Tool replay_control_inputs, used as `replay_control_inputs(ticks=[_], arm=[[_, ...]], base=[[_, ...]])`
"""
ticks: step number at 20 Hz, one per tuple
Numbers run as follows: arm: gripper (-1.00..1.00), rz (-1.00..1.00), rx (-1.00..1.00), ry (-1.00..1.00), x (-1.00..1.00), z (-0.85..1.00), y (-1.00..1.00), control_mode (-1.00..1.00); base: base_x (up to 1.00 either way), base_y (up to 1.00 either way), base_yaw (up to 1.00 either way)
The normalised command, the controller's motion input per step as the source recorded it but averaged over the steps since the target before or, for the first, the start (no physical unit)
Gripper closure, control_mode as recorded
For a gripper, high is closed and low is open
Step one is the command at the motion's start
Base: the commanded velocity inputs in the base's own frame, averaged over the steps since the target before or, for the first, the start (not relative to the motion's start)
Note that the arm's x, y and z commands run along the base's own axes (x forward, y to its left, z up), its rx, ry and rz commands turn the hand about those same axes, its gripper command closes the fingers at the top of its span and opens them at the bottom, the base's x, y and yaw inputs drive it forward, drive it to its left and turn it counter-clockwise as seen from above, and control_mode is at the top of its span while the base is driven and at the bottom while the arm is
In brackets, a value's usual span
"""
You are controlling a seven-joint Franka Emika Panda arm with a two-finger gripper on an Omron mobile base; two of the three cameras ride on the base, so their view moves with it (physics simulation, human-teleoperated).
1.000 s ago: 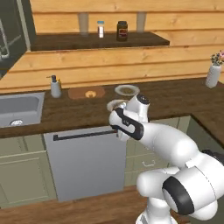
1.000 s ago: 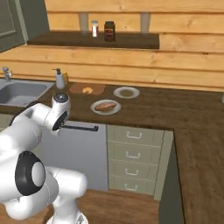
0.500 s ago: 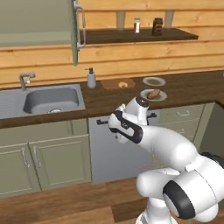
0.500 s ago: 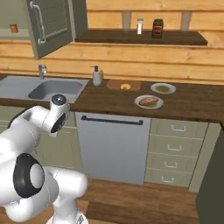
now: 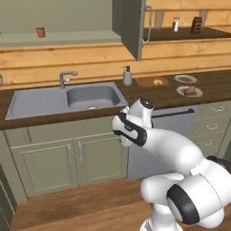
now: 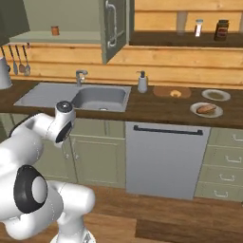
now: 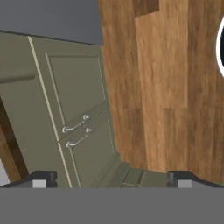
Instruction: From the different types of pastries on the counter, select a croissant and place it on the cutting board. Then retrieve a jar of jam from the cabinet and place it alongside the croissant on the cutting board.
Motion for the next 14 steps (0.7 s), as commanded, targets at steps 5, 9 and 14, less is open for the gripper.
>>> replay_control_inputs(ticks=[5, 9, 14], arm=[[-1.00, 0.00, 0.00, 0.00, 0.00, 0.00, 0.00, 1.00], [-1.00, 0.00, 0.00, 0.00, 0.00, 0.00, 0.00, 1.00], [-1.00, 0.00, 0.00, 0.00, 0.00, 0.00, 0.00, 1.00]], base=[[-0.08, 1.00, -0.04], [0.60, 1.00, -0.04], [1.00, 0.63, 0.00]])
